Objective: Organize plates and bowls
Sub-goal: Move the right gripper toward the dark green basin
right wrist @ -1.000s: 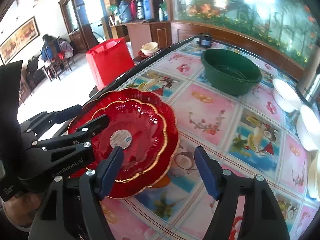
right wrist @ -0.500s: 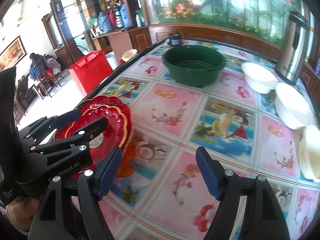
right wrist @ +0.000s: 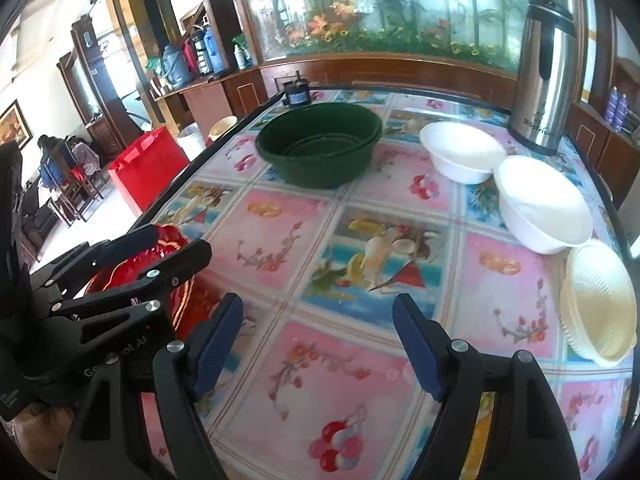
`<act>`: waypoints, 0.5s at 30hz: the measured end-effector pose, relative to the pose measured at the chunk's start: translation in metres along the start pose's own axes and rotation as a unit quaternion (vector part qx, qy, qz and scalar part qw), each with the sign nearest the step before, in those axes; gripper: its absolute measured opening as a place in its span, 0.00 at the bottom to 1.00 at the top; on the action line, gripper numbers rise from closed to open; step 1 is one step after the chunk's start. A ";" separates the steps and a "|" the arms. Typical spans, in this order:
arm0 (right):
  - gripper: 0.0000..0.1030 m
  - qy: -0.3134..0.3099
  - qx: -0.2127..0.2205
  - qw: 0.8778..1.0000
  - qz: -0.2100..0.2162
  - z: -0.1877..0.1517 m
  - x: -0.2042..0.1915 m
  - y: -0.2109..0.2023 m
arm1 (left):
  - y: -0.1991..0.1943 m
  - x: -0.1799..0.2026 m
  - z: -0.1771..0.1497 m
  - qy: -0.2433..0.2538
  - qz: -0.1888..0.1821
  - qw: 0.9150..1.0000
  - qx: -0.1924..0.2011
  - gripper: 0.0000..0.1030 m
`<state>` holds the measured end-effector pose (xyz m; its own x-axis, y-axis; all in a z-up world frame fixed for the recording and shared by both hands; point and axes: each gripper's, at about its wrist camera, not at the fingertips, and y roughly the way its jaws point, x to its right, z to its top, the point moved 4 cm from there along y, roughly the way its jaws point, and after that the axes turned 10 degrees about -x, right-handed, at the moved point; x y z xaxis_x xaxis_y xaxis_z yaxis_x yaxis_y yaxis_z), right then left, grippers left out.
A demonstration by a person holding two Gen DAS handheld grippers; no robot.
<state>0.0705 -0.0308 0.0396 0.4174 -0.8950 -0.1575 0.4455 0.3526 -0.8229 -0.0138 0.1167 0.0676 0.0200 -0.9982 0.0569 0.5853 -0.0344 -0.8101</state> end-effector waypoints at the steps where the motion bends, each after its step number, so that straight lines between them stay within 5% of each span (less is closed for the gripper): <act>1: 0.76 0.001 0.000 1.000 -0.002 0.002 0.003 0.000 | 0.001 0.002 0.003 0.000 0.000 1.000 0.000 0.62; 15: 0.76 0.011 -0.010 1.000 -0.011 0.032 0.034 0.019 | 0.026 0.015 0.044 0.001 0.004 1.000 -0.008 0.62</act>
<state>0.1187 -0.0455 0.0361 0.3910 -0.9079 -0.1509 0.4385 0.3279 -0.8368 0.0371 0.1026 0.0728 0.0229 -0.9985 0.0498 0.5723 -0.0277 -0.8196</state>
